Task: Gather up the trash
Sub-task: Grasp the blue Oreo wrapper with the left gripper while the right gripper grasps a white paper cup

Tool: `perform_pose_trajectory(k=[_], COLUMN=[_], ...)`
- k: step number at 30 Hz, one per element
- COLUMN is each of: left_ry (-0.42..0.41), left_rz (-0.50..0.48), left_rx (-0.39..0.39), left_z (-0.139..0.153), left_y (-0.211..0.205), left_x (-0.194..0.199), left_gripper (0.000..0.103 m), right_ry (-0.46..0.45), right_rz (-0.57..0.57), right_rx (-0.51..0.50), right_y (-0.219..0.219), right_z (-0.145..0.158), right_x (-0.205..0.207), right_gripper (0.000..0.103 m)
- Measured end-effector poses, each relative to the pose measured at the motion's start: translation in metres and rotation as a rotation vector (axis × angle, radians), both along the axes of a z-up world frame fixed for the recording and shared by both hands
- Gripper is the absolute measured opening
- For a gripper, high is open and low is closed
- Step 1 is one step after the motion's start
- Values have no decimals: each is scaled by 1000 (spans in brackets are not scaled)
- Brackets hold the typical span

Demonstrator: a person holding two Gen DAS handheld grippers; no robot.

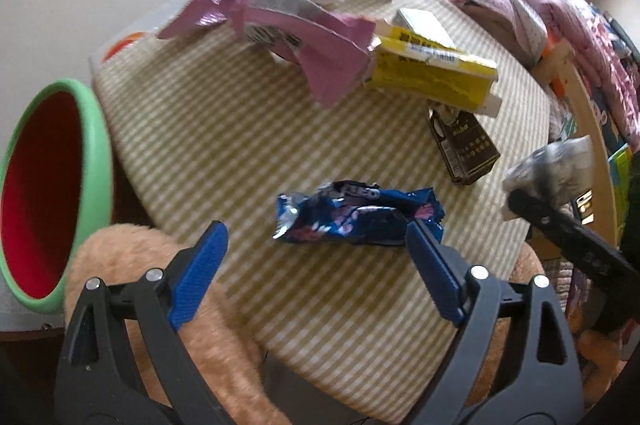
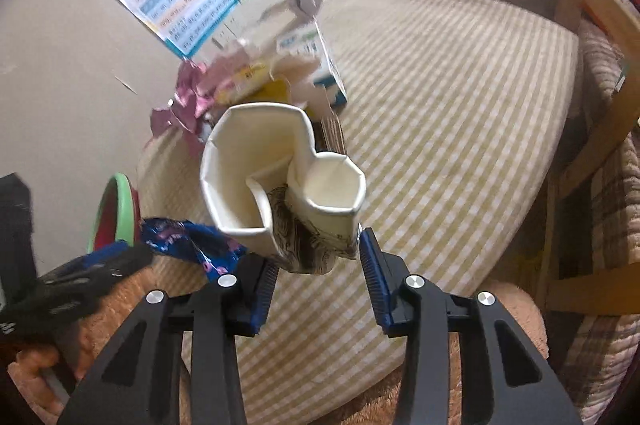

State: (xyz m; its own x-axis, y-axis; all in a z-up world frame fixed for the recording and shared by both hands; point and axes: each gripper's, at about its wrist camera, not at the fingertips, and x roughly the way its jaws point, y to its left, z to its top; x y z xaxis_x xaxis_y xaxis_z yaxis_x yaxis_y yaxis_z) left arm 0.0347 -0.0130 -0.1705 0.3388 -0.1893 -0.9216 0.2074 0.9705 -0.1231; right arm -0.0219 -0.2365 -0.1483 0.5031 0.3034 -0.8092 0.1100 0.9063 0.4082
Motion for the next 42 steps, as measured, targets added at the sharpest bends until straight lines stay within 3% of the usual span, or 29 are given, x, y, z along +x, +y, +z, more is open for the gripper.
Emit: perform_pose_trajectory(k=[6, 8, 9, 11, 15, 16, 19, 23, 24, 26, 29, 32, 36, 40, 42], left_ry=[36, 32, 29, 14, -9, -18, -42, -59, -62, -69, -86, -70, -33, -27, -20], left_rz=[2, -20, -28, -33, -32, -20, 4, 12, 12, 6, -21, -21, -10, -81, -108], left_rx=[-15, 18, 24, 17, 2, -5, -24, -34, -39, -40, -15, -18, -53, -24, 4], left_z=[-16, -21, -22, -19, -11, -6, 4, 12, 13, 13, 12, 7, 2, -1, -7], left_y=[-16, -24, -26, -26, -21, -17, -7, 2, 5, 5, 7, 10, 13, 7, 4], left_x=[17, 20, 20, 19, 15, 13, 9, 7, 7, 8, 5, 4, 3, 0, -1], left_gripper=[87, 66, 64, 46, 24, 5, 6, 6, 6, 20, 47, 62, 64, 72, 72], right_ry=[-34, -34, -33, -36, -19, -13, -2, 14, 13, 2, -5, 0, 30, 44, 51], right_rz=[-5, -10, -10, -12, -3, 10, 50, 94, 97, 86, 60, 37, 83, 132, 148], right_rx=[-1, -4, -7, -23, -54, -91, -147, -142, -133, -123, -98, -70, -46, -32, -49], right_y=[1, 0, -1, -2, 1, 5, 15, 24, 24, 23, 17, 13, 24, 37, 41], right_z=[9, 10, 10, 11, 10, 11, 9, 3, 2, 4, 5, 5, 2, -5, -9], right_x=[-2, -3, -3, -5, -2, -2, 1, 4, 4, 4, 5, 11, 24, 30, 31], right_gripper=[39, 39, 39, 39, 39, 39, 39, 42, 47, 62, 65, 68, 69, 69, 58])
